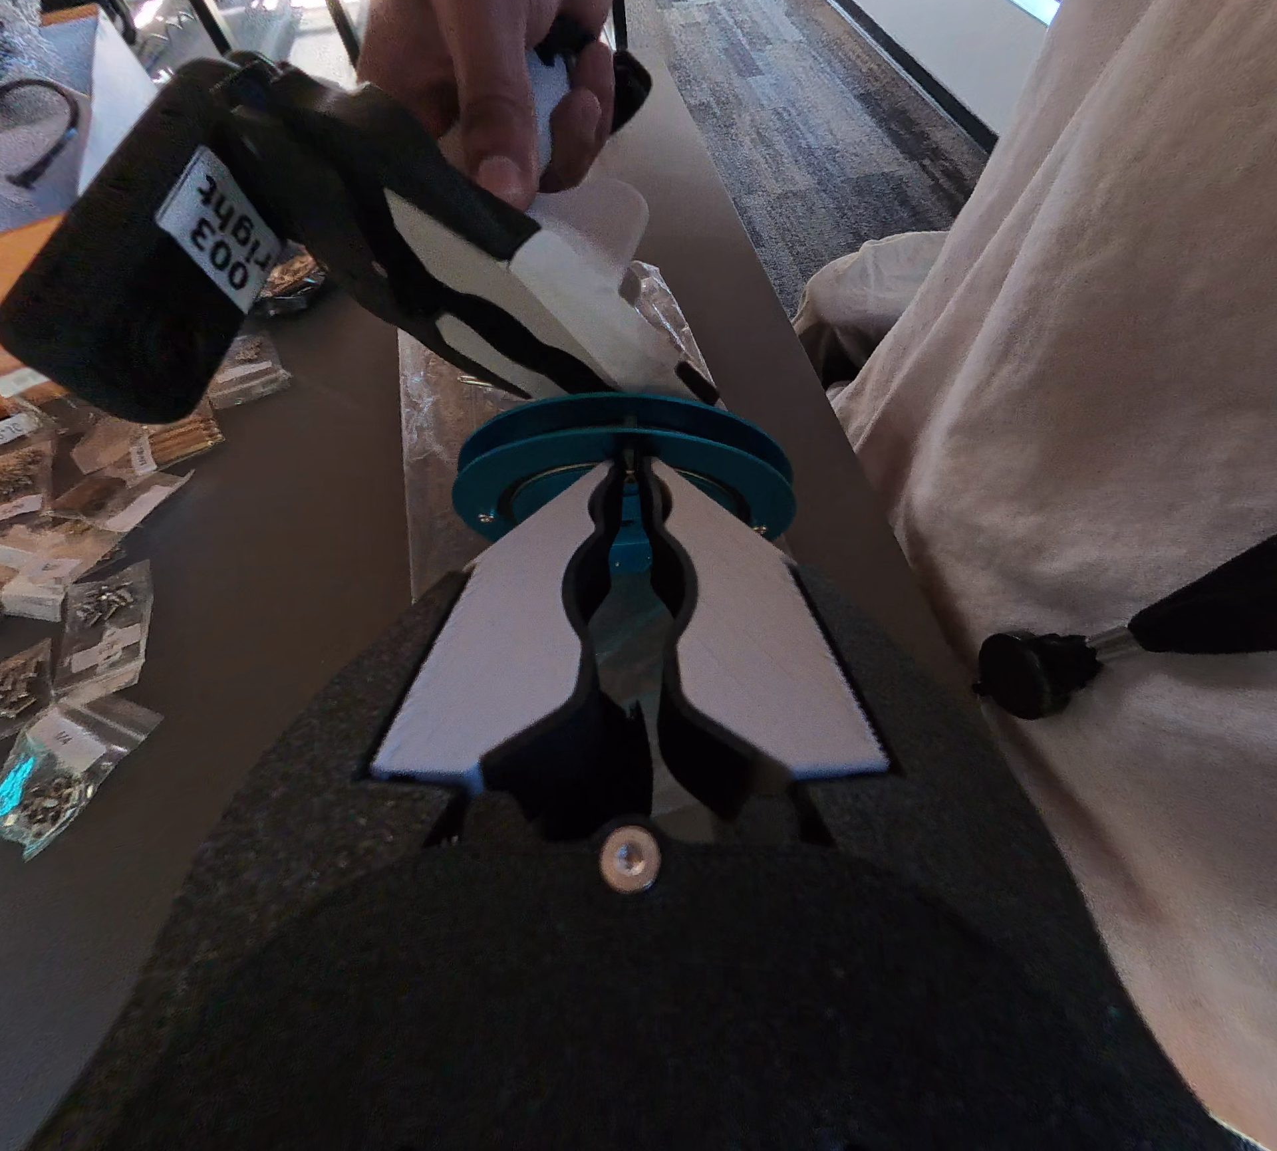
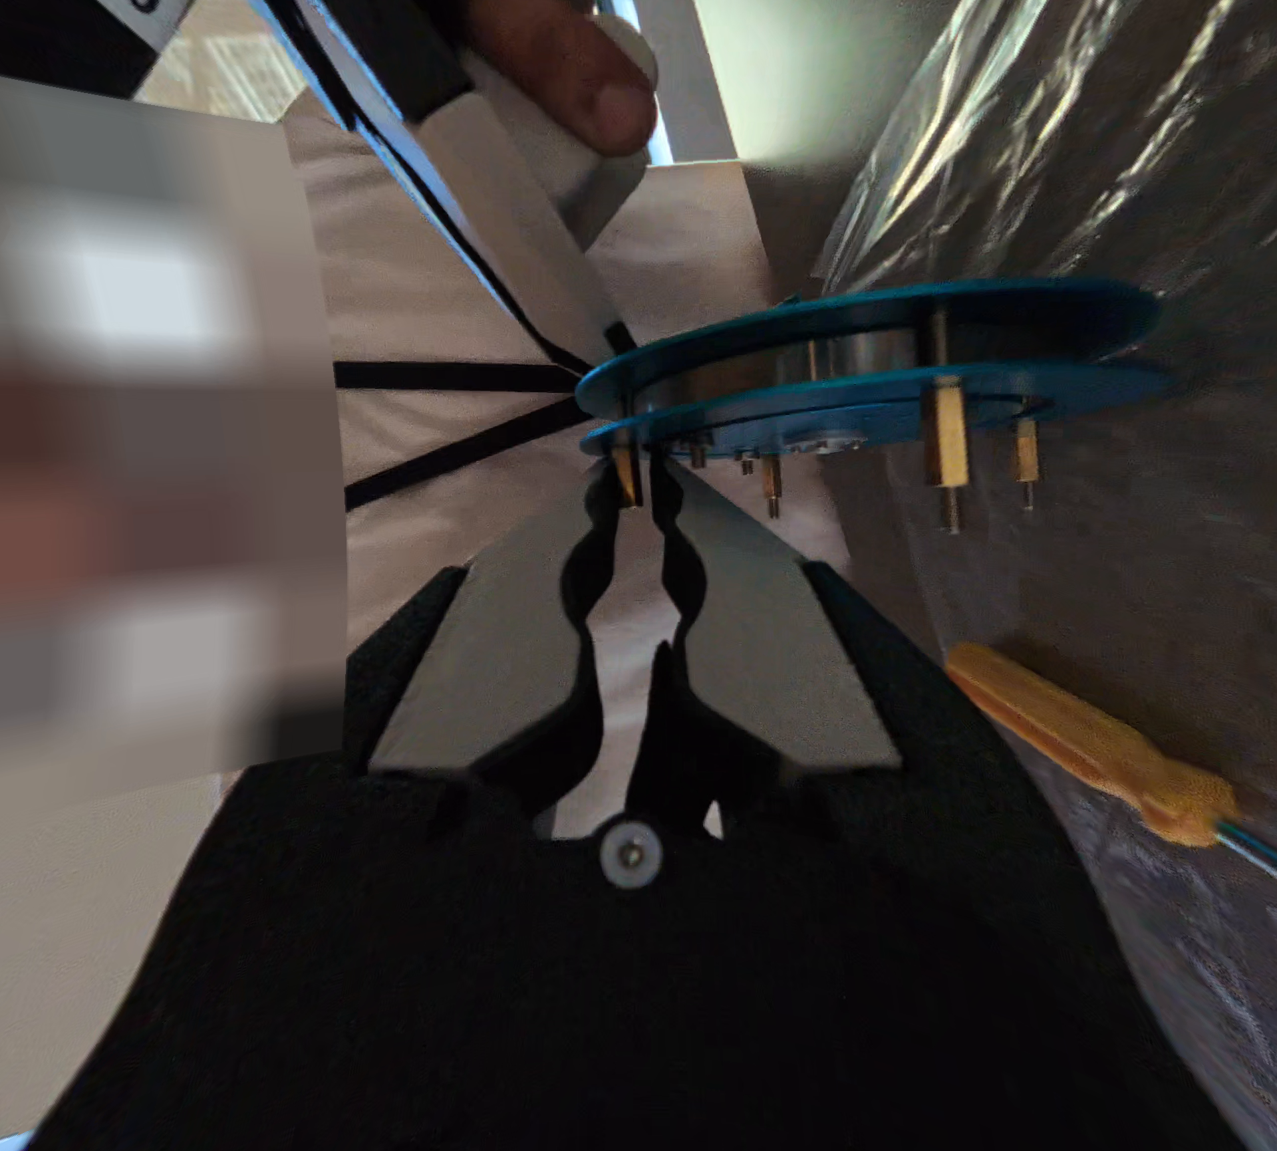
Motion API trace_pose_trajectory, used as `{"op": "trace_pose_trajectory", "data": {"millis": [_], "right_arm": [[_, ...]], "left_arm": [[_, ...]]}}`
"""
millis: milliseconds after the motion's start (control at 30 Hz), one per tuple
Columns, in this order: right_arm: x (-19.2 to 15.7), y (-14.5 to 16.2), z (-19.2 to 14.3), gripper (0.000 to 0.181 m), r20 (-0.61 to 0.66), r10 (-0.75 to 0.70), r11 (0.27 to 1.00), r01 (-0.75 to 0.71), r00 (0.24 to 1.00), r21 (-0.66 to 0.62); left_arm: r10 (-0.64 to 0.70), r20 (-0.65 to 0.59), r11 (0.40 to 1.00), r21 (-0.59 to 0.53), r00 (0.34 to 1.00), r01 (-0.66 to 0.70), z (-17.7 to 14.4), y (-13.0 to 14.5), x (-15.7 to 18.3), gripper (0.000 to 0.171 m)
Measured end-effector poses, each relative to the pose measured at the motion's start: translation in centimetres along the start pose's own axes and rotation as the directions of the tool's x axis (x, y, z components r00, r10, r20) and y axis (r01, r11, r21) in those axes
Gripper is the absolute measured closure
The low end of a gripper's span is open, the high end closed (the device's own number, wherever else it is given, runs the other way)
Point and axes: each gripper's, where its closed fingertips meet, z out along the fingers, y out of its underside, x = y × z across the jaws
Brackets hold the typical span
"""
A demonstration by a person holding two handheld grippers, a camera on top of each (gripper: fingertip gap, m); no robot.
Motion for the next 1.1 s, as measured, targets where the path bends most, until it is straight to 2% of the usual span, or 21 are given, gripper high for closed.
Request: {"op": "trace_pose_trajectory", "data": {"millis": [67,100,167,233,267,300,333,400,433,467,533,600,667,733,800,833,900,933,967,1067,1100], "right_arm": [[0.5,0.1,0.1,0.177,-0.174,-0.206,0.978,0.203,0.963,-0.037],[0.9,0.0,-0.2,0.177,-0.317,-0.337,0.941,0.324,0.886,-0.094],[1.6,-0.6,-1.1,0.178,-0.548,-0.531,0.84,0.486,0.646,-0.242],[2.1,-1.0,-1.5,0.178,-0.643,-0.646,0.738,0.552,0.412,-0.388],[2.2,-1.0,-1.6,0.177,-0.647,-0.68,0.703,0.556,0.345,-0.442],[2.3,-0.7,-1.5,0.178,-0.639,-0.688,0.7,0.548,0.346,-0.458],[2.2,-0.2,-1.3,0.178,-0.614,-0.66,0.739,0.524,0.433,-0.424],[1.6,0.6,-0.7,0.179,-0.462,-0.448,0.894,0.391,0.766,-0.219],[1.0,0.7,-0.6,0.18,-0.298,-0.258,0.966,0.242,0.919,-0.092],[0.5,0.7,-0.6,0.178,-0.118,-0.104,0.995,0.104,0.988,-0.008],[0.2,0.7,-1.1,0.176,0.06,-0.05,0.998,0.047,0.997,0.048],[0.5,1.2,-0.9,0.177,-0.049,-0.196,0.98,0.197,0.979,0.028],[1.8,0.8,-1.6,0.168,-0.331,-0.406,0.907,0.419,0.852,-0.032],[2.3,0.1,-2.6,0.171,-0.54,-0.557,0.799,0.585,0.631,-0.14],[2.4,0.0,-3.1,0.178,-0.638,-0.654,0.687,0.673,0.407,-0.275],[2.6,0.2,-3.1,0.178,-0.648,-0.684,0.652,0.679,0.335,-0.337],[2.9,0.8,-3.2,0.178,-0.631,-0.729,0.609,0.673,0.265,-0.42],[3.0,1.3,-3.1,0.179,-0.608,-0.736,0.618,0.661,0.298,-0.424],[3.0,1.9,-2.9,0.18,-0.561,-0.728,0.654,0.644,0.394,-0.397],[2.4,4.0,-2.0,0.179,-0.232,-0.508,0.86,0.475,0.829,-0.187],[2.0,4.2,-2.0,0.178,-0.078,-0.387,0.918,0.376,0.919,-0.127]], "left_arm": [[0.002,-0.003,1.0,-0.002,1.0,-0.002,0.0,0.0,0.1,0.168],[-0.004,-0.002,1.0,0.001,1.0,0.004,0.0,0.0,0.0,0.168],[-0.012,0.003,1.0,0.001,1.0,0.012,0.0,0.1,-0.2,0.168],[-0.015,0.005,1.0,-0.003,1.0,0.015,0.0,0.1,-0.3,0.168],[-0.012,0.002,1.0,-0.004,1.0,0.012,0.0,0.1,-0.2,0.169],[-0.009,-0.006,1.0,-0.004,1.0,0.009,0.1,0.0,0.0,0.168],[-0.003,-0.014,1.0,-0.004,1.0,0.003,0.3,-0.1,0.3,0.168],[0.027,-0.004,1.0,-0.016,1.0,-0.027,0.7,-0.4,0.5,0.168],[0.036,0.008,0.999,-0.026,0.999,-0.036,0.8,-0.4,0.3,0.169],[0.033,0.016,0.999,-0.031,0.999,-0.033,0.9,-0.5,0.0,0.169],[0.006,0.024,1.0,-0.028,1.0,-0.006,1.0,-0.6,-0.6,0.168],[-0.006,-0.004,0.999,-0.043,1.0,0.006,1.3,-0.8,-0.3,0.167],[-0.002,-0.007,0.997,-0.079,1.0,0.001,1.5,-0.8,-0.4,0.168],[-0.019,-0.003,0.993,-0.116,1.0,0.018,1.6,-0.8,-0.8,0.168],[-0.048,-0.01,0.988,-0.147,0.999,0.046,1.8,-0.9,-1.0,0.167],[-0.066,-0.026,0.985,-0.162,0.998,0.061,1.9,-1.0,-0.8,0.168],[-0.112,-0.059,0.977,-0.188,0.992,0.099,2.4,-1.3,-0.3,0.168],[-0.139,-0.077,0.972,-0.2,0.987,0.121,2.7,-1.5,-0.1,0.168],[-0.154,-0.097,0.969,-0.211,0.983,0.131,3.1,-1.6,0.2,0.168],[-0.176,-0.127,0.959,-0.246,0.976,0.141,4.1,-2.0,0.9,0.169],[-0.181,-0.122,0.956,-0.255,0.976,0.145,4.3,-2.0,0.8,0.168]]}}
